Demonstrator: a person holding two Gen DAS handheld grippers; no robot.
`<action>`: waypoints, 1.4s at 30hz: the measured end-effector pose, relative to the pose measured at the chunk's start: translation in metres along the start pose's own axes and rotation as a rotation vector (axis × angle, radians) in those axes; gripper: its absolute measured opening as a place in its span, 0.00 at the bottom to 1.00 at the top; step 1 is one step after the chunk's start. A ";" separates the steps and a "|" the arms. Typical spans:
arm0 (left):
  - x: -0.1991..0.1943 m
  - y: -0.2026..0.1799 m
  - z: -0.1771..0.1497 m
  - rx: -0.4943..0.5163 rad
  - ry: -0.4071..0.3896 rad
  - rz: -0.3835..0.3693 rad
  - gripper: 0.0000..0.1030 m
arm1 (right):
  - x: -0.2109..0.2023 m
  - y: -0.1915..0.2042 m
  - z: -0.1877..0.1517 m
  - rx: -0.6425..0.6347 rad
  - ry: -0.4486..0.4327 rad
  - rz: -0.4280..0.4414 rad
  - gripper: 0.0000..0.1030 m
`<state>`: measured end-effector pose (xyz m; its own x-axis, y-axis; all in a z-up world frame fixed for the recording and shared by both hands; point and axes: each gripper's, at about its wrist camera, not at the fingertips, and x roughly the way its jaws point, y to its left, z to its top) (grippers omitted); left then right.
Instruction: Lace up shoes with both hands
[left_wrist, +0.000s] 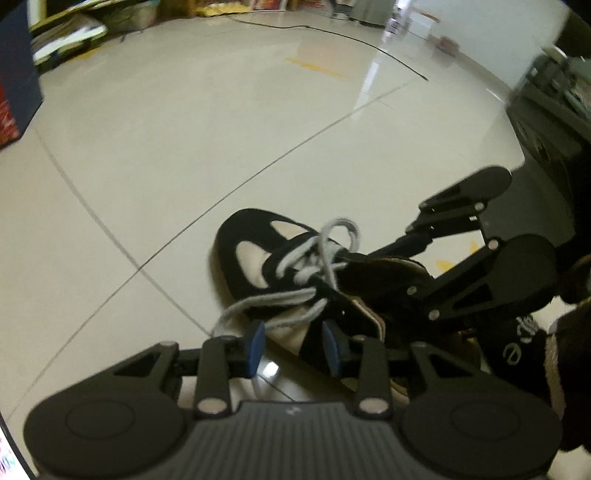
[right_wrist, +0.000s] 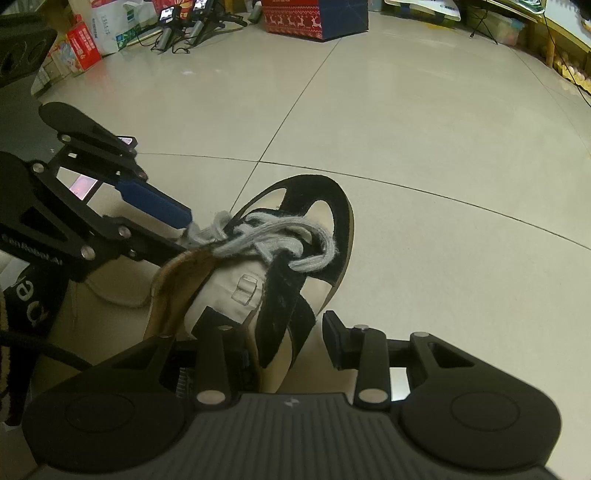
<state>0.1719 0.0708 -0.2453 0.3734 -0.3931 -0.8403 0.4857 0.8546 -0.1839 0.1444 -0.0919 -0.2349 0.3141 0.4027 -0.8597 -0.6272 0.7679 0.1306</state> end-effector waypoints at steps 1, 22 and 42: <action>0.001 -0.002 0.000 0.017 -0.001 0.002 0.32 | 0.000 0.000 0.000 0.000 0.000 0.000 0.38; 0.010 -0.016 -0.001 0.263 0.064 0.007 0.08 | -0.003 0.001 0.000 -0.008 0.001 -0.002 0.38; 0.006 0.009 -0.042 -0.056 0.150 0.021 0.01 | 0.002 0.004 0.000 0.000 -0.003 -0.002 0.40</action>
<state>0.1456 0.0904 -0.2733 0.2588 -0.3231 -0.9103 0.4326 0.8814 -0.1898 0.1427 -0.0884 -0.2357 0.3180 0.4025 -0.8584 -0.6264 0.7689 0.1285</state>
